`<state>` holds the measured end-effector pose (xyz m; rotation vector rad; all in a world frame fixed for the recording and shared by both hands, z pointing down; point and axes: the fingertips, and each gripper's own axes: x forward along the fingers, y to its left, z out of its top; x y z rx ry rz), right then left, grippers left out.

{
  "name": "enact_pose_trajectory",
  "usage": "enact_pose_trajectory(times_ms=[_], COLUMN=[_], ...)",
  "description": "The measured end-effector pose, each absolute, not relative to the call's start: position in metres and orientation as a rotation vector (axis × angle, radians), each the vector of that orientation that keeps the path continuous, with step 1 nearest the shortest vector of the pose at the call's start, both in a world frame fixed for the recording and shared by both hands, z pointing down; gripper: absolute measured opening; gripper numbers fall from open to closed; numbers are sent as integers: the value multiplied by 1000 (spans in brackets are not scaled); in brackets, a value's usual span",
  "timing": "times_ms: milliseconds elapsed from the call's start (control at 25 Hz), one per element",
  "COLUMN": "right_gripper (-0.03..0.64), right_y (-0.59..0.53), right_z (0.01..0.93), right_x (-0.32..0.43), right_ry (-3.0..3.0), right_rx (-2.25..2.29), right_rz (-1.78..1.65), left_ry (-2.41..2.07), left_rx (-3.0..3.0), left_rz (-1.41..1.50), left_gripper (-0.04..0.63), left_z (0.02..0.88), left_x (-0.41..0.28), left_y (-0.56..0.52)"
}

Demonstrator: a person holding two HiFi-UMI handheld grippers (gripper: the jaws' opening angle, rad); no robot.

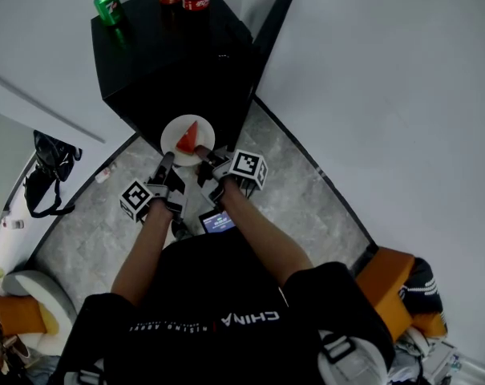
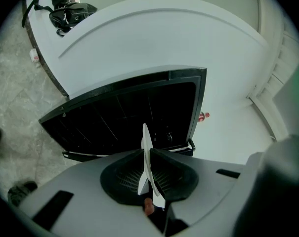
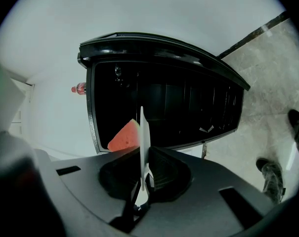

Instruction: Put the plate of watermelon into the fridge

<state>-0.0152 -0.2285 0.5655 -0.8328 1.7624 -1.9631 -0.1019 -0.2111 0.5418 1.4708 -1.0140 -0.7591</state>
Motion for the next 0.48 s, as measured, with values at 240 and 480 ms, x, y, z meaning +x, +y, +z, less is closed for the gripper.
enact_pose_trajectory(times_ms=[240,480], right_gripper=[29,29], right_y=[-244,-272], right_z=[582,608], right_x=[-19,-21], right_ry=[1765,1817], right_rx=[-835,-857], right_rz=[-1984,-1981], left_ry=[-996,-992], left_rx=[1431,1370], left_rz=[-754,-784], left_gripper=[25,25], left_z=[561,592], left_x=[-94,-98], left_y=[-223,-249])
